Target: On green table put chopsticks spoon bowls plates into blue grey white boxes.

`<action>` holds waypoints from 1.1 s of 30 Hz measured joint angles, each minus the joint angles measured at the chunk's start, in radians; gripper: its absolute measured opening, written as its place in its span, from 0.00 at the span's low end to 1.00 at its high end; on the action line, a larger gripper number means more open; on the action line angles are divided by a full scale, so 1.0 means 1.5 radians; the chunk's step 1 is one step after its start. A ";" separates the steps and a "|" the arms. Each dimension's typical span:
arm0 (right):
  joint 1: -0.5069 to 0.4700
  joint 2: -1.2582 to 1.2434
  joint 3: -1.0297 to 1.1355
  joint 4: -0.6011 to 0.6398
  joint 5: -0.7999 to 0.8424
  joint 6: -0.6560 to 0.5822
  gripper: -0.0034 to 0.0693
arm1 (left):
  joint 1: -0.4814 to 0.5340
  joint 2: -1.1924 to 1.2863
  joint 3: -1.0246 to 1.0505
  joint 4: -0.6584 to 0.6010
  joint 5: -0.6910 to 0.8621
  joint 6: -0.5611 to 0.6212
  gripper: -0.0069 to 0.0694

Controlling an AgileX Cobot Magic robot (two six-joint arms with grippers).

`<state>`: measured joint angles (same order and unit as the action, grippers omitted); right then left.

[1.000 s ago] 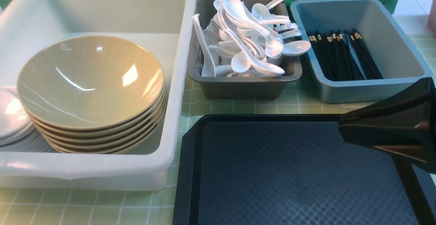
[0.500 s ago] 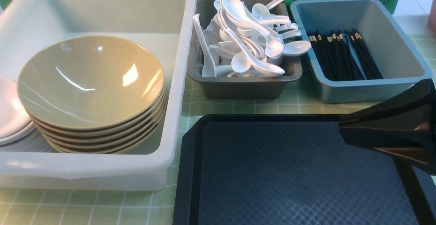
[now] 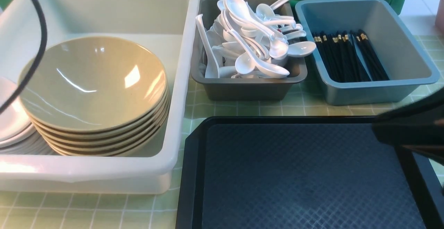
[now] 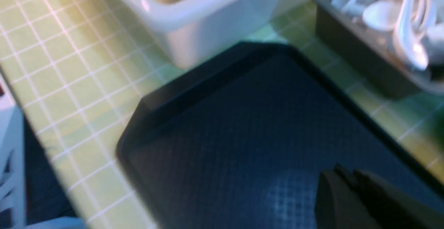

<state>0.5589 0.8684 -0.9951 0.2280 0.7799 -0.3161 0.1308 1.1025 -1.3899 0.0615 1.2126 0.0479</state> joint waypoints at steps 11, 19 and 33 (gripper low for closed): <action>0.000 -0.054 0.000 0.004 0.060 0.019 0.13 | 0.023 0.064 0.028 0.132 0.014 -0.091 0.09; 0.000 -0.054 0.000 0.010 0.068 0.015 0.14 | 0.136 0.161 0.029 0.121 -0.079 -0.137 0.09; 0.000 -0.054 0.000 0.012 0.063 -0.017 0.14 | 0.161 0.320 0.029 0.181 -0.152 -0.164 0.09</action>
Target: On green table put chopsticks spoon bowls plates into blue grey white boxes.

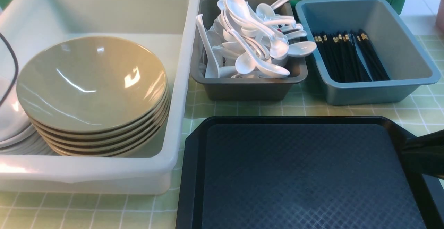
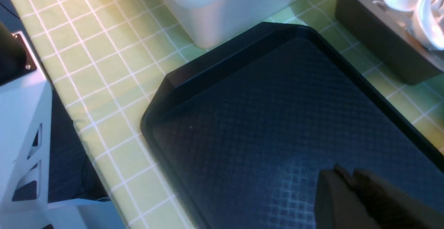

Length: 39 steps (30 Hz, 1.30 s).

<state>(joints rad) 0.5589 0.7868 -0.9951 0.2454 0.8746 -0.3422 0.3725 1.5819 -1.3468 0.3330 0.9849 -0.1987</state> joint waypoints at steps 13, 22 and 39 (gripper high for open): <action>0.000 0.000 0.000 0.000 -0.016 -0.023 0.15 | -0.001 0.047 -0.008 0.018 -0.014 -0.001 0.09; 0.000 0.000 0.000 0.000 -0.049 -0.030 0.15 | 0.000 0.010 0.002 -0.083 0.011 0.026 0.09; 0.000 0.012 0.020 -0.326 -0.088 0.257 0.17 | -0.319 -0.395 0.102 -0.330 0.025 0.177 0.09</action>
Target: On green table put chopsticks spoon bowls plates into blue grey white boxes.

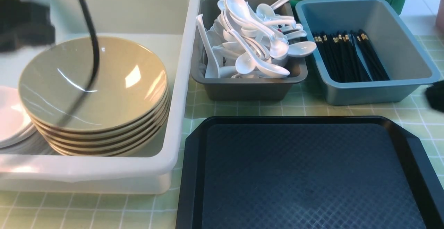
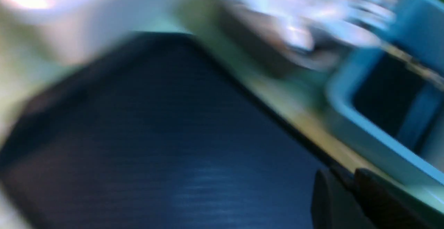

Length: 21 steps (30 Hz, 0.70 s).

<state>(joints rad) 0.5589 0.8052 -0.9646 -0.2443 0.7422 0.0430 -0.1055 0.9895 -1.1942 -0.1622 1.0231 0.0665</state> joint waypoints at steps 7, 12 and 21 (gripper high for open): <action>0.000 -0.182 0.210 -0.071 -0.162 0.112 0.17 | -0.024 -0.238 0.221 -0.001 -0.102 -0.022 0.09; 0.000 -0.337 0.368 -0.073 -0.200 0.198 0.17 | -0.025 -0.388 0.328 -0.025 -0.133 -0.025 0.09; 0.000 -0.451 0.456 -0.080 -0.288 0.214 0.18 | -0.025 -0.527 0.394 -0.106 -0.155 -0.029 0.09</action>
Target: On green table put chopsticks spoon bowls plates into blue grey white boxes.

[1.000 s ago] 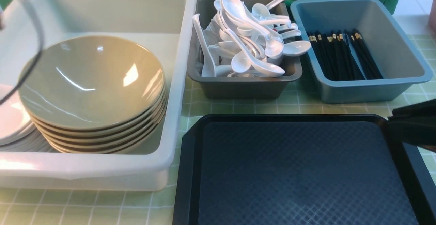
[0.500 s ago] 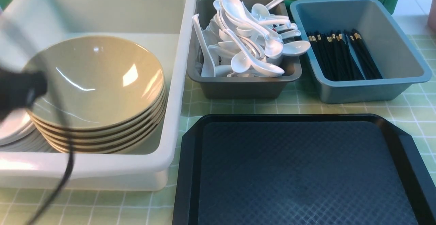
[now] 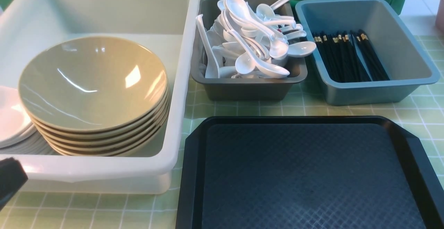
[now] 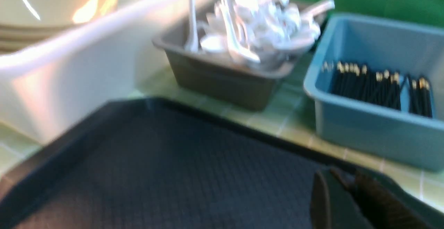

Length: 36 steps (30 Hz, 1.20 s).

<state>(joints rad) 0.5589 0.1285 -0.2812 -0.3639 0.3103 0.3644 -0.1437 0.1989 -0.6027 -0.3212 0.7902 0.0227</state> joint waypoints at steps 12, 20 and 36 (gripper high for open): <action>0.000 -0.005 0.002 0.013 0.017 0.089 0.20 | -0.001 -0.021 0.002 -0.006 0.026 -0.001 0.09; 0.000 -0.005 0.002 0.014 0.019 0.092 0.20 | -0.001 -0.021 0.008 -0.008 0.026 -0.001 0.09; 0.000 -0.005 0.002 0.015 0.020 0.092 0.22 | -0.001 -0.130 0.381 0.241 -0.279 0.015 0.09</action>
<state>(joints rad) 0.5589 0.1215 -0.2786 -0.3413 0.3399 0.5025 -0.1445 0.0046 -0.0310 0.0406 0.3714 0.0446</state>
